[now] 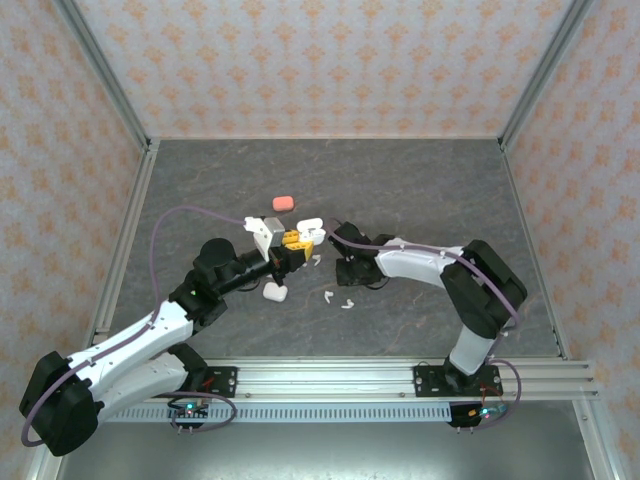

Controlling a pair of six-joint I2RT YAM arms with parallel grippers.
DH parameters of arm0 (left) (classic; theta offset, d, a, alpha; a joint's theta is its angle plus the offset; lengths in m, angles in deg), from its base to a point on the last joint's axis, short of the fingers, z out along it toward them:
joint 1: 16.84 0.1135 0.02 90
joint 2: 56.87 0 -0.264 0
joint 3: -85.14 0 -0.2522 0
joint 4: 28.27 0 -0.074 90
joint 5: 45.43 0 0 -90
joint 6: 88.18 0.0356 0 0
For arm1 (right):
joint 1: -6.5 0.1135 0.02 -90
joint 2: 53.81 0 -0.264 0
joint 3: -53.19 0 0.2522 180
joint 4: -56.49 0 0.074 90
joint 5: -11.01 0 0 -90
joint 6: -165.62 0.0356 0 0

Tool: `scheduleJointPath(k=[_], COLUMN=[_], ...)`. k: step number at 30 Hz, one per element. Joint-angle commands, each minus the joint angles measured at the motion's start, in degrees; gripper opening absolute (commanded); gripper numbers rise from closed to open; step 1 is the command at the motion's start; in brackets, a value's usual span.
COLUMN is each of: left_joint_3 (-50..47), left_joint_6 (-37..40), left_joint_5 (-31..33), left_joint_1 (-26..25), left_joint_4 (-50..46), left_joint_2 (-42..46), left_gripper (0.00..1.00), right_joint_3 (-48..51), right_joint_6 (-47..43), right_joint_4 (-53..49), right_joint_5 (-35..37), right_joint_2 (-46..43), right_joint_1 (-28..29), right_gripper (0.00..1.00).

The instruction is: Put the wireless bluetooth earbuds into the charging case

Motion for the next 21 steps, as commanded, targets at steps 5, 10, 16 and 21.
scheduleJointPath(k=[5, 10, 16, 21], left_joint_3=[0.8, 0.8, 0.7, 0.5], left_joint_6=[0.9, 0.9, 1.0, 1.0], left_joint_5=[0.4, 0.4, 0.4, 0.6], left_joint_1=[-0.4, -0.4, -0.4, -0.4], left_joint_4=[-0.4, -0.3, -0.6, -0.3], left_joint_2=[1.0, 0.8, 1.1, 1.2], left_gripper=[0.00, 0.00, 0.00, 0.00], right_joint_3=[2.2, 1.1, -1.1, -2.6], right_joint_6=[-0.9, -1.3, -1.8, -1.4], right_joint_4=[-6.7, -8.5, -7.9, -7.4], right_joint_5=[2.8, 4.4, 1.6, 2.2], right_joint_2=[-2.3, -3.0, -5.3, -5.1], right_joint_1=[0.3, 0.3, 0.3, 0.3], right_gripper=[0.41, 0.39, 0.39, 0.41])
